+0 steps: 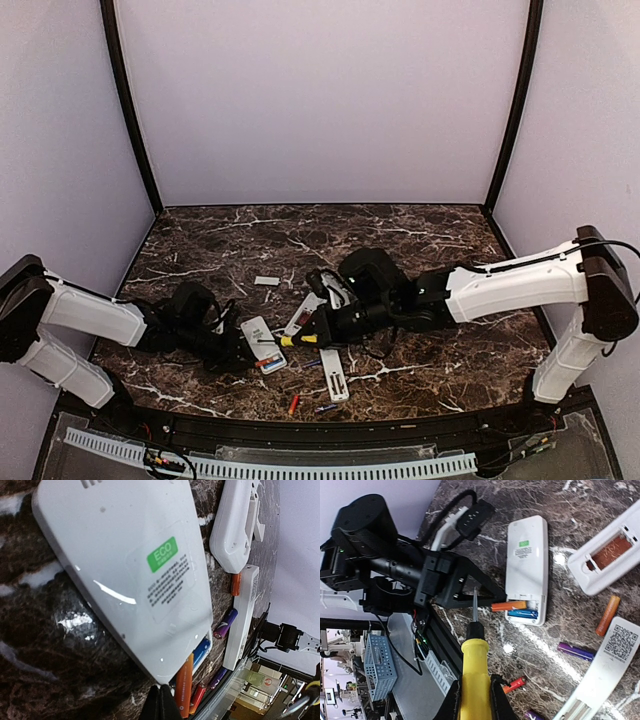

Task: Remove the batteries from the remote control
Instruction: Remove the battery from the remote control without the battery cover.

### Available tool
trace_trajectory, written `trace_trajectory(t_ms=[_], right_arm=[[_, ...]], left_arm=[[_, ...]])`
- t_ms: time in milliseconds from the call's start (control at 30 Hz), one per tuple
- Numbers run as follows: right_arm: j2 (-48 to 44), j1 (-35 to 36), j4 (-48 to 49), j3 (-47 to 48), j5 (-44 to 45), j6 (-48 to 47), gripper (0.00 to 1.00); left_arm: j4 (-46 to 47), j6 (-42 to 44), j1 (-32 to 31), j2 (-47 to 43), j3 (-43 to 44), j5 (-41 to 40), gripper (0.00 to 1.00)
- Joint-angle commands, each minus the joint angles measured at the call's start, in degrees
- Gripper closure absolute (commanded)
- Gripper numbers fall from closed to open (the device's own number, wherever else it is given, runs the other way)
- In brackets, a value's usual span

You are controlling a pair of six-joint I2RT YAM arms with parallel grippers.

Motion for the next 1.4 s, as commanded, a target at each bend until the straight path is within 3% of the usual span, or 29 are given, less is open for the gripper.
trace_trajectory(t_ms=[0,167,300,433,700,1067,1367], right_arm=[[2.15,-0.20,-8.97,3.41,3.36,-1.03,1.00],[3.93,-0.26,-10.33,5.01,2.48,-2.01,1.00],[4.34,-0.16,-12.63,5.72,3.71,-2.05,1.00],[3.83,-0.09,-14.43,5.49,5.42,-1.95,1.00],[5.33,-0.08,-16.21,7.07,6.37,-3.29,1.00],[6.80,-0.02,-17.89,8.54,6.70,-5.00,1.00],[8.55,0.01,-17.69,9.32,5.38,-6.06,1.00]], left_arm=[[-3.60,0.92,-0.10,-0.74,-0.53,-2.44,1.00],[-5.35,0.88,-0.11,-2.19,-0.36,-3.16,0.93],[-9.49,1.61,-0.06,-4.45,0.48,-4.89,0.76],[-12.66,2.61,0.10,-5.85,1.56,-6.12,0.71],[-16.55,4.69,2.34,-8.21,4.83,-7.38,0.66],[-8.28,4.37,4.88,-2.10,6.14,-3.64,0.60],[-5.56,5.35,4.90,2.88,7.71,-1.77,0.74]])
